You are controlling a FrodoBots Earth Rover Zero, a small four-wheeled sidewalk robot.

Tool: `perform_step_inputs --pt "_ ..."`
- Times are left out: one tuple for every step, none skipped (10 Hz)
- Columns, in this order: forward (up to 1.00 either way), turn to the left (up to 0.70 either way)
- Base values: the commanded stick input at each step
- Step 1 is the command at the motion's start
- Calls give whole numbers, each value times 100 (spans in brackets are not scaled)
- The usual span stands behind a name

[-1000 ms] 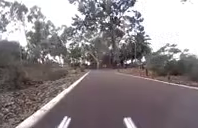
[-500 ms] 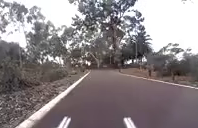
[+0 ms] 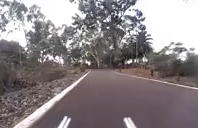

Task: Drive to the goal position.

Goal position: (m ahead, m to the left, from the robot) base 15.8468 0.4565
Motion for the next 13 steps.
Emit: perform_step_inputs --pt "60 0" --pt "60 0" --pt "60 0" --pt "60 0" --pt "60 0" --pt "60 0" --pt "60 0" --pt "60 0" --pt "60 0" --pt "60 0" --pt "60 0" --pt "60 0" --pt "60 -15"
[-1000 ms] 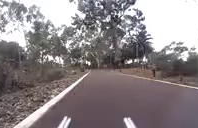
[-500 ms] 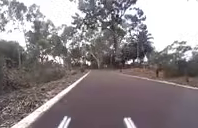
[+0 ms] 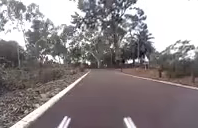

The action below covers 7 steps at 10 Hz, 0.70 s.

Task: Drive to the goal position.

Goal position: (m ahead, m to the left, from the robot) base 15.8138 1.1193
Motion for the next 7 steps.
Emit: perform_step_inputs --pt "60 -15" --pt "60 -15" --pt "60 -15" --pt "60 -15" --pt "60 -15" --pt "60 -15" --pt "60 0"
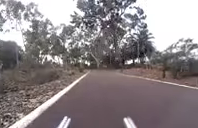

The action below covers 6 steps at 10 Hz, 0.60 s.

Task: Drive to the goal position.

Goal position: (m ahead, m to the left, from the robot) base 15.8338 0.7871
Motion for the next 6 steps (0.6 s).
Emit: perform_step_inputs --pt "60 0" --pt "60 0" --pt "60 0" --pt "60 0" --pt "60 0" --pt "60 0"
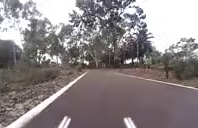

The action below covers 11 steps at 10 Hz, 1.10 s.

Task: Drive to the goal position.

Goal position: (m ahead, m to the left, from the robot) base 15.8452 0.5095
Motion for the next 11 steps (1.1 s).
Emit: perform_step_inputs --pt "60 0" --pt "60 0" --pt "60 0" --pt "60 0" --pt "60 0" --pt "60 0" --pt "60 0" --pt "60 0" --pt "60 0" --pt "60 0" --pt "60 0"
